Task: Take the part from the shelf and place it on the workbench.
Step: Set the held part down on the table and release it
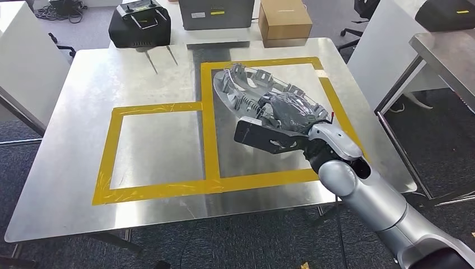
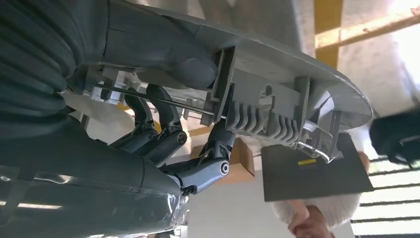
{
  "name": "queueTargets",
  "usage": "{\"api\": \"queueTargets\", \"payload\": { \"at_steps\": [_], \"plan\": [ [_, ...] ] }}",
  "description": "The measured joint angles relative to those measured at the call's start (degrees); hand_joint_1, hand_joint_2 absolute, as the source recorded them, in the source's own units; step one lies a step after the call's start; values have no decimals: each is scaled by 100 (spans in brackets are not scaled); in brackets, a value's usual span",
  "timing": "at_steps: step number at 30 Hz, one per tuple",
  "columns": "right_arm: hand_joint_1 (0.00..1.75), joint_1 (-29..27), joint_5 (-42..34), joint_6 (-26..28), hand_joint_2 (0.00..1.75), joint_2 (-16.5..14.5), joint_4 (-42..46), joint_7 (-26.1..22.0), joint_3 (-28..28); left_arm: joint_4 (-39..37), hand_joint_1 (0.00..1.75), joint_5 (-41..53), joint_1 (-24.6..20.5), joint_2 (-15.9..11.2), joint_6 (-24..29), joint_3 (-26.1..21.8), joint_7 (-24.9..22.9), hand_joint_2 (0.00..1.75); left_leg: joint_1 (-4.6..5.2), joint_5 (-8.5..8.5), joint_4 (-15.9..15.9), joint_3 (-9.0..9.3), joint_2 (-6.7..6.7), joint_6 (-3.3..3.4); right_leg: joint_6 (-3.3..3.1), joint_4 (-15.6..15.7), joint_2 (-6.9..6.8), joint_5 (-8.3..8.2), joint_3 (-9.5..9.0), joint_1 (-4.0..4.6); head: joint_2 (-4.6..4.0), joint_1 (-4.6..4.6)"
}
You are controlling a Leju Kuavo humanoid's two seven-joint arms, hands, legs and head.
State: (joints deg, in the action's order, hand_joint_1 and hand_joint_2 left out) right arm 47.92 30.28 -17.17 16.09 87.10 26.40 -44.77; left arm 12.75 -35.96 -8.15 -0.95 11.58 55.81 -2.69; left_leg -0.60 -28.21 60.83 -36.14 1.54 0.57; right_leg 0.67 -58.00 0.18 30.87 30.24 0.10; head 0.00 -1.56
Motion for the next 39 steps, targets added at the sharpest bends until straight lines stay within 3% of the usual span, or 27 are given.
{"api": "queueTargets", "payload": {
  "at_steps": [8, 15, 19, 21, 25, 32, 39],
  "plan": [
    [175, 591, 106, -96, 175, -284, -1371, 18, -571, 1, 0, 70, -41, 19, -25, 77, 42, 175, 1, 0, -1, 6, 1, 0, 0, 0, 9, 0, 0, -2, 0, 4],
    [175, 826, 21, -48, 175, -367, -1989, -14, -812, 0, 0, 121, -41, 18, -107, 97, 99, 175, 1, 0, -1, 9, -36, 0, 0, 0, 2, 0, -2, -4, 0, 3],
    [0, 865, -43, -40, 0, -393, -2213, -57, -909, 1, 0, 181, -42, 16, -179, 113, 213, 175, 1, 3, -1, 9, -66, 3, 0, 0, -12, 0, -5, -5, 0, -1],
    [0, 889, -59, -27, 0, -408, -2292, -64, -929, 1, 0, 219, -46, 18, -177, 125, 228, 175, 1, 3, -1, 9, -74, 4, 0, 1, -16, 0, -6, -5, 0, -1],
    [0, 919, -109, -9, 0, -420, -2414, -68, -978, 1, 0, 234, -54, 18, -96, 131, 242, 0, 1, 5, -1, 10, -100, 2, 0, 1, -22, 0, -10, -6, 0, 0],
    [0, 941, -480, 317, 0, -402, -2483, -116, -1000, 0, 0, 210, -52, 13, -28, 131, 237, 0, 0, 14, 0, 11, -141, -7, 0, 2, -38, 0, -13, -7, 0, -1],
    [0, 590, -1563, 1826, 0, -203, -1747, -693, -520, -5, 0, 143, -4, 1, -4, 128, 378, 0, -4, 20, 0, 17, -213, -10, 0, 7, -90, 6, -31, -7, 0, 4]
  ]
}}
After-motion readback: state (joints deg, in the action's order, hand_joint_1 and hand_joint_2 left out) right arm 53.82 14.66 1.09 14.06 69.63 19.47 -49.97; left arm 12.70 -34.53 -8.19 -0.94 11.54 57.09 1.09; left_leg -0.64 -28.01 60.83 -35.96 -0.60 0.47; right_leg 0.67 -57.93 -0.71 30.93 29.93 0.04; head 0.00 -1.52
